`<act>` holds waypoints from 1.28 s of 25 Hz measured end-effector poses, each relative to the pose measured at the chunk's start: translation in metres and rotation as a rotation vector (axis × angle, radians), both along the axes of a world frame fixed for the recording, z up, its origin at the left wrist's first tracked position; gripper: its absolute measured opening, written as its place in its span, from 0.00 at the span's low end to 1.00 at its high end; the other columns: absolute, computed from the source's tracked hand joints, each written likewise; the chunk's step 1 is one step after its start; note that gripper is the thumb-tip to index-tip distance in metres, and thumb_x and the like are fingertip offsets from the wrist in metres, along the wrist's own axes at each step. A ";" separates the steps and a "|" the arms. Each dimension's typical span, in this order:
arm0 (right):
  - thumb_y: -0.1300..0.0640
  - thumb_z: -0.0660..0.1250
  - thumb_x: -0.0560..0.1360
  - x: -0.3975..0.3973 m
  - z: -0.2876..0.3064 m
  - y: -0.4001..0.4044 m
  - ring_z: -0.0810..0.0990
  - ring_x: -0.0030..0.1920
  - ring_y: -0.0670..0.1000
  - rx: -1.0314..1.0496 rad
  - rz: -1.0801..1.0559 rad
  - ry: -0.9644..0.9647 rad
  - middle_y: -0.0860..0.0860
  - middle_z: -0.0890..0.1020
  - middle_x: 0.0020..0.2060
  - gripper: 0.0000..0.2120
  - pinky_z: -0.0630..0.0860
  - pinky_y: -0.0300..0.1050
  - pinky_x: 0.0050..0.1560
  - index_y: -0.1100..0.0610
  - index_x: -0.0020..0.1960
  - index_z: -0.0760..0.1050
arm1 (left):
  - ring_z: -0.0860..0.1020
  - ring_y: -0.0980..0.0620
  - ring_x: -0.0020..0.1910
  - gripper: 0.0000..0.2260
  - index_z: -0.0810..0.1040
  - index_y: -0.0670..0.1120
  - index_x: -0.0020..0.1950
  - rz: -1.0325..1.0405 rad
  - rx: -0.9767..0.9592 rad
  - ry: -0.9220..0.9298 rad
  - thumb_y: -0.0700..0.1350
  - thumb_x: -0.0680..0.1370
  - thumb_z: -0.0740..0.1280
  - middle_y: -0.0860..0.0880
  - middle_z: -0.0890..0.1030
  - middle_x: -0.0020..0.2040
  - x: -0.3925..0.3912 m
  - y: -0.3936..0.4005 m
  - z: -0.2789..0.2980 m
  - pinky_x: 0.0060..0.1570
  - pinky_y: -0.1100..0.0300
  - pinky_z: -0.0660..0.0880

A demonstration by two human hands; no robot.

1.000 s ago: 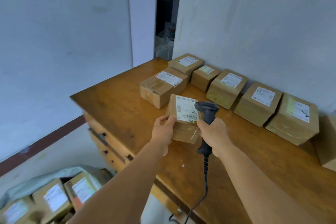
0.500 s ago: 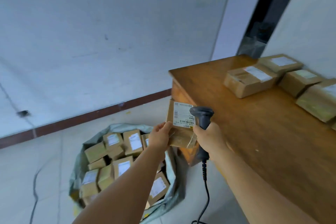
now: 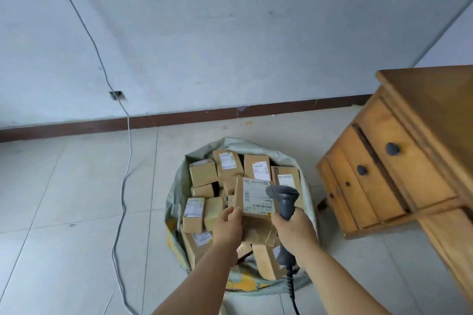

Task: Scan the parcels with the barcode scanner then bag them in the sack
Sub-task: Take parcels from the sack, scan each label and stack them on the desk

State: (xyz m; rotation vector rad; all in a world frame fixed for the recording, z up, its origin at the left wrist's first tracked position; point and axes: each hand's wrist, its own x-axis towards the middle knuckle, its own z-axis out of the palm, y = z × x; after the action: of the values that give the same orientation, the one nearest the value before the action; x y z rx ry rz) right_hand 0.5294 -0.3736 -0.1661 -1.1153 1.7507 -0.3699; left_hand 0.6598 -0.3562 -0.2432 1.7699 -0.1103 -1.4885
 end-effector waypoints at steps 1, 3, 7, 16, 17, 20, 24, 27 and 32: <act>0.58 0.63 0.77 0.012 -0.014 -0.007 0.71 0.29 0.51 0.021 -0.007 0.003 0.52 0.71 0.29 0.11 0.65 0.40 0.29 0.58 0.38 0.66 | 0.78 0.45 0.51 0.17 0.74 0.51 0.65 0.004 0.022 -0.027 0.51 0.78 0.63 0.44 0.80 0.56 0.013 -0.006 -0.015 0.45 0.54 0.76; 0.58 0.64 0.77 0.033 -0.042 -0.021 0.71 0.30 0.51 0.045 -0.019 0.002 0.53 0.72 0.30 0.10 0.65 0.41 0.30 0.57 0.38 0.67 | 0.77 0.46 0.48 0.16 0.73 0.50 0.66 0.029 0.071 -0.131 0.50 0.79 0.63 0.45 0.78 0.55 0.040 -0.024 -0.045 0.43 0.56 0.76; 0.59 0.65 0.75 0.061 -0.108 -0.054 0.68 0.27 0.50 0.046 0.015 0.004 0.52 0.68 0.27 0.13 0.64 0.40 0.30 0.57 0.35 0.64 | 0.76 0.48 0.40 0.16 0.72 0.52 0.67 -0.035 0.158 -0.370 0.51 0.79 0.63 0.45 0.77 0.51 0.085 -0.068 -0.122 0.37 0.57 0.73; 0.58 0.65 0.75 0.070 -0.213 -0.092 0.66 0.24 0.46 0.007 0.031 0.006 0.49 0.67 0.25 0.13 0.64 0.38 0.28 0.55 0.35 0.64 | 0.70 0.37 0.62 0.17 0.66 0.56 0.70 -0.488 0.299 -0.662 0.53 0.81 0.56 0.39 0.66 0.69 0.120 -0.126 -0.265 0.59 0.50 0.70; 0.58 0.65 0.75 0.069 -0.218 -0.092 0.67 0.25 0.47 0.016 0.033 0.004 0.49 0.67 0.25 0.13 0.65 0.40 0.29 0.55 0.35 0.65 | 0.67 0.38 0.67 0.19 0.63 0.54 0.74 -0.633 0.296 -0.662 0.52 0.83 0.53 0.40 0.66 0.71 0.118 -0.126 -0.274 0.65 0.50 0.66; 0.57 0.65 0.76 0.065 -0.216 -0.091 0.68 0.27 0.48 0.037 0.020 0.015 0.50 0.69 0.27 0.10 0.66 0.40 0.30 0.56 0.38 0.67 | 0.63 0.42 0.73 0.21 0.58 0.49 0.77 -0.835 0.235 -0.569 0.47 0.83 0.51 0.42 0.65 0.74 0.106 -0.120 -0.276 0.72 0.49 0.60; 0.56 0.65 0.76 0.049 -0.171 -0.083 0.70 0.29 0.48 0.010 -0.063 -0.003 0.51 0.71 0.29 0.07 0.67 0.38 0.30 0.58 0.42 0.70 | 0.64 0.45 0.73 0.23 0.59 0.50 0.77 -0.702 0.065 -0.507 0.51 0.82 0.57 0.46 0.63 0.76 0.077 -0.116 -0.219 0.67 0.50 0.67; 0.56 0.64 0.76 0.024 -0.117 -0.078 0.72 0.29 0.48 -0.055 -0.145 -0.013 0.51 0.72 0.28 0.07 0.68 0.39 0.31 0.57 0.42 0.70 | 0.71 0.47 0.67 0.22 0.63 0.50 0.76 -0.590 -0.084 -0.467 0.52 0.82 0.58 0.48 0.70 0.72 0.035 -0.121 -0.137 0.52 0.61 0.70; 0.59 0.64 0.75 -0.048 -0.013 -0.067 0.68 0.24 0.48 -0.215 -0.295 -0.026 0.45 0.69 0.20 0.13 0.64 0.41 0.30 0.57 0.35 0.64 | 0.75 0.51 0.55 0.20 0.68 0.48 0.72 -0.556 -0.324 -0.359 0.52 0.82 0.59 0.47 0.76 0.64 -0.059 -0.121 -0.008 0.56 0.56 0.72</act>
State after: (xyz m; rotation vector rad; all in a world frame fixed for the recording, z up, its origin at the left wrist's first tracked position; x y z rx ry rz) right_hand 0.4811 -0.4407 -0.1790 -0.9938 1.8882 -0.7645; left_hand 0.6003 -0.4768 -0.2517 1.7921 -1.0391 -1.3906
